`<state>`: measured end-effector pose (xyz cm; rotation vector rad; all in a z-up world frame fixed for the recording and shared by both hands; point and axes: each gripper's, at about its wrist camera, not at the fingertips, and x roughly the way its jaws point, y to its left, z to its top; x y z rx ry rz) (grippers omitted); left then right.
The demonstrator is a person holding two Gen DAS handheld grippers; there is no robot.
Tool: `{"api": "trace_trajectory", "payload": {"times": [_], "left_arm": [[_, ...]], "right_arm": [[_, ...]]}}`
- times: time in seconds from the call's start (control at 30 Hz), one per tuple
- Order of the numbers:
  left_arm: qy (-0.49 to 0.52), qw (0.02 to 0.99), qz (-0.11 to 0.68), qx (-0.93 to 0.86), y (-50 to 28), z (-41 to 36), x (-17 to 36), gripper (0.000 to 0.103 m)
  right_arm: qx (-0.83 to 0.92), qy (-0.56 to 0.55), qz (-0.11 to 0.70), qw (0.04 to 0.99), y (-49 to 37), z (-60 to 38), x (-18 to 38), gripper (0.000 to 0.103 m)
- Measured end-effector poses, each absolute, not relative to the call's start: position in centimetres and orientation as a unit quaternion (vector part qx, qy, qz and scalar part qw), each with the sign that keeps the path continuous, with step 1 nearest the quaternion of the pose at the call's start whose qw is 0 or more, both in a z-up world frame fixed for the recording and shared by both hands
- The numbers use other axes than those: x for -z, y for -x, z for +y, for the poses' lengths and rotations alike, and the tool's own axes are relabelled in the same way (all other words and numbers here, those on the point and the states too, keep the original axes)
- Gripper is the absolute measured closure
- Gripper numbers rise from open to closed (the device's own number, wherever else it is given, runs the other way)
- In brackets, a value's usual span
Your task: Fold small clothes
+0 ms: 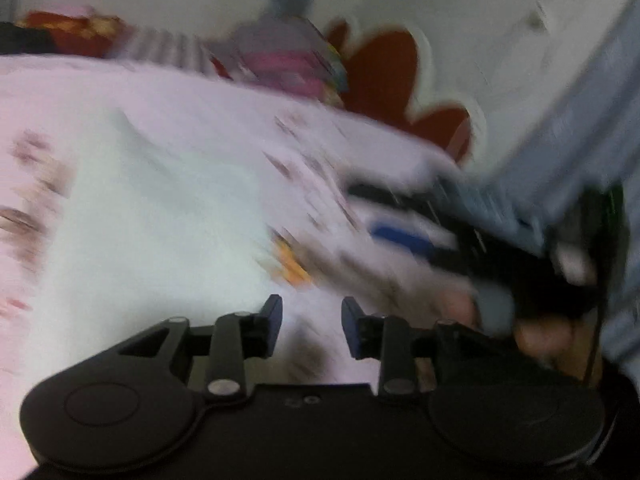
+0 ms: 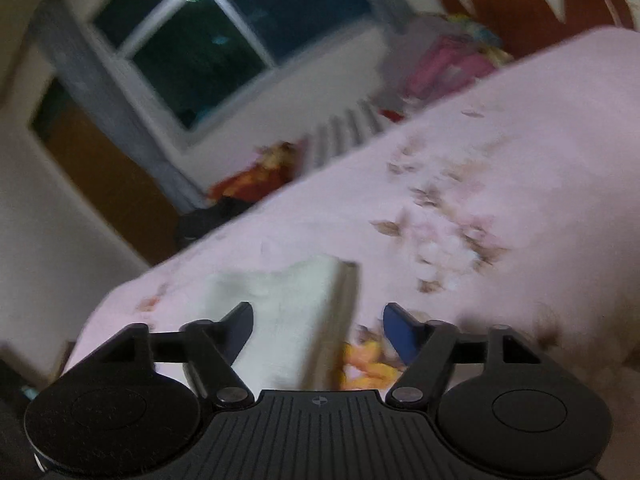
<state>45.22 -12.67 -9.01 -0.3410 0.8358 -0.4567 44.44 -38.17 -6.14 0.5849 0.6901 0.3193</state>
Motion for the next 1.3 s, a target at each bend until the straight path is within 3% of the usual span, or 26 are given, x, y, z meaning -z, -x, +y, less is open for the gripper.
{"api": "trace_trajectory", "payload": {"times": [0.03, 0.1, 0.17, 0.37, 0.73, 0.77, 0.83, 0.97, 1.23, 1.3], "left_arm": [[0.173, 0.884, 0.390, 0.190, -45.8, -10.5, 8.7, 0.067], [0.167, 0.897, 0.383, 0.146, -47.1, -7.7, 8.5, 0.068], [0.169, 0.899, 0.388, 0.111, -48.3, -5.1, 9.2, 0.070], [0.140, 0.892, 0.419, 0.096, -49.8, -3.8, 11.6, 0.070], [0.138, 0.882, 0.435, 0.115, -49.9, -2.6, 13.4, 0.069], [0.138, 0.882, 0.436, 0.116, -49.9, -2.6, 13.3, 0.069], [0.137, 0.880, 0.439, 0.118, -49.9, -2.6, 13.3, 0.069], [0.159, 0.885, 0.416, 0.137, -49.0, -2.6, 12.1, 0.074], [0.133, 0.875, 0.441, 0.149, -47.8, -3.5, 13.1, 0.077], [0.131, 0.889, 0.413, 0.148, -47.8, -2.9, 11.8, 0.077]], "right_arm": [[-0.167, -0.279, 0.338, 0.883, -44.4, -37.8, 6.2, 0.033], [-0.196, -0.280, 0.349, 0.873, -44.4, -36.5, 6.6, 0.047], [-0.211, -0.276, 0.373, 0.860, -44.7, -35.1, 7.3, 0.052], [-0.209, -0.258, 0.430, 0.839, -44.9, -32.2, 9.5, 0.054], [-0.208, -0.230, 0.463, 0.830, -46.5, -29.5, 11.4, 0.054], [-0.208, -0.220, 0.465, 0.832, -46.7, -29.1, 11.5, 0.060], [-0.198, -0.191, 0.471, 0.838, -46.9, -28.3, 11.4, 0.083], [-0.209, -0.161, 0.479, 0.837, -47.3, -28.4, 10.6, 0.093], [-0.206, -0.153, 0.510, 0.821, -47.1, -29.6, 11.2, 0.094], [-0.190, -0.152, 0.501, 0.831, -46.8, -30.0, 10.3, 0.064]]}}
